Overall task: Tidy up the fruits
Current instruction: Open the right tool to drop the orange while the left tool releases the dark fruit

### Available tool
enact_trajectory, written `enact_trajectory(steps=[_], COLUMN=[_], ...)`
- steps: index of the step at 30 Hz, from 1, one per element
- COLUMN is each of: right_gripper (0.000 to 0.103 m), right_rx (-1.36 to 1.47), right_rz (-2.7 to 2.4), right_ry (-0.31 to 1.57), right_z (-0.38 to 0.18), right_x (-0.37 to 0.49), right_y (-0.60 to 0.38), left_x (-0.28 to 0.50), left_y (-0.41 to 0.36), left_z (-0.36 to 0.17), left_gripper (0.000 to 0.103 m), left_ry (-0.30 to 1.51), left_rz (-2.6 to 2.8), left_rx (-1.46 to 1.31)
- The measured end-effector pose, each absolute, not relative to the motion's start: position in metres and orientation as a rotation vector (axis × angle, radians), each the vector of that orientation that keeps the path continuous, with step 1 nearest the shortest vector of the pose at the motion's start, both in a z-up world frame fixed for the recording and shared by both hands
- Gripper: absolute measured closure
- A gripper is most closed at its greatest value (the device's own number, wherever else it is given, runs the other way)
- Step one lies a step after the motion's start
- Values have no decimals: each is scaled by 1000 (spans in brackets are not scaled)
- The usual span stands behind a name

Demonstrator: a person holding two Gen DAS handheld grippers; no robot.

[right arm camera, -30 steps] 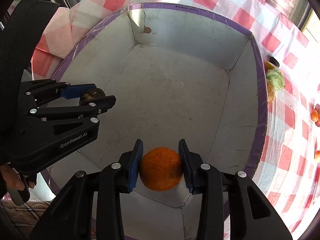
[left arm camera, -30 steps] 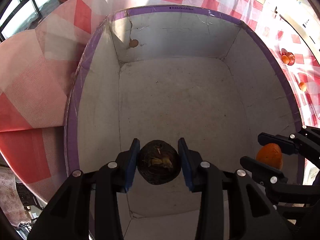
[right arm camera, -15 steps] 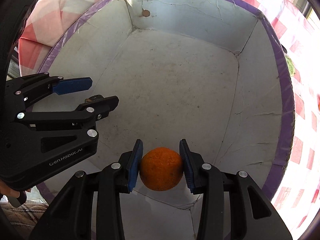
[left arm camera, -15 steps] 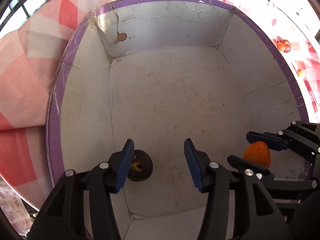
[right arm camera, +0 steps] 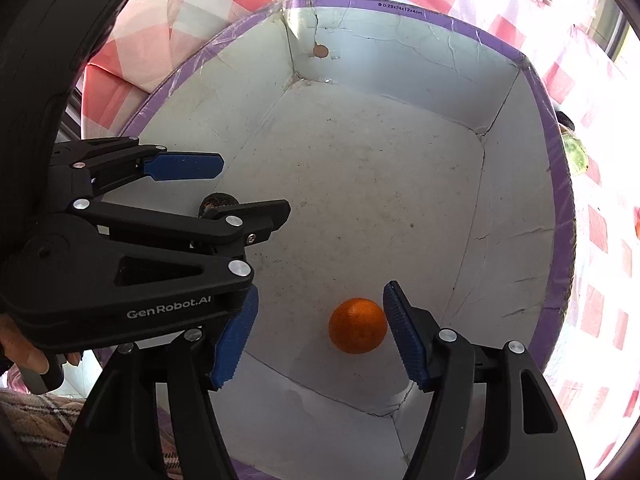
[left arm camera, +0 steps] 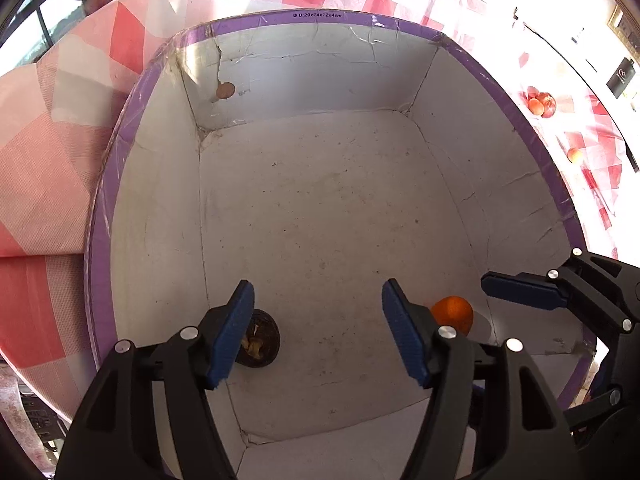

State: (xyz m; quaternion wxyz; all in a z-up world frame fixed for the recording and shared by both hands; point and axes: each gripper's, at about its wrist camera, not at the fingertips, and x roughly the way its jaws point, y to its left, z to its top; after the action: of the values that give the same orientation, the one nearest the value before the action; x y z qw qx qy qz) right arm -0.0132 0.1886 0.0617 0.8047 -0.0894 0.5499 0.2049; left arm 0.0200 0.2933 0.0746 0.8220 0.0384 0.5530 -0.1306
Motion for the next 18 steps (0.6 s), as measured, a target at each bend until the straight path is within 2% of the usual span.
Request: enact_trajectory(steps=[8, 10, 12, 15, 18], right_gripper=[36, 36, 31, 32, 29], right_rx=[-167, -118, -62, 73, 193], right_rz=[475, 477, 466, 412, 328], right_ry=[1005, 980, 960, 899, 859], right_z=[88, 93, 99, 112, 119], right_x=[-55, -59, -62, -65, -60], right_y=[169, 156, 139, 100, 61], left_x=[12, 10, 10, 9, 8], left_y=[270, 270, 275, 282, 273], left_z=[82, 84, 90, 107, 136], left_gripper=[6, 5, 5, 5, 5], left_ry=[1119, 1102, 1082, 1023, 897], left_rz=[-178, -122, -90, -26, 0], left_rx=[192, 223, 188, 122, 98])
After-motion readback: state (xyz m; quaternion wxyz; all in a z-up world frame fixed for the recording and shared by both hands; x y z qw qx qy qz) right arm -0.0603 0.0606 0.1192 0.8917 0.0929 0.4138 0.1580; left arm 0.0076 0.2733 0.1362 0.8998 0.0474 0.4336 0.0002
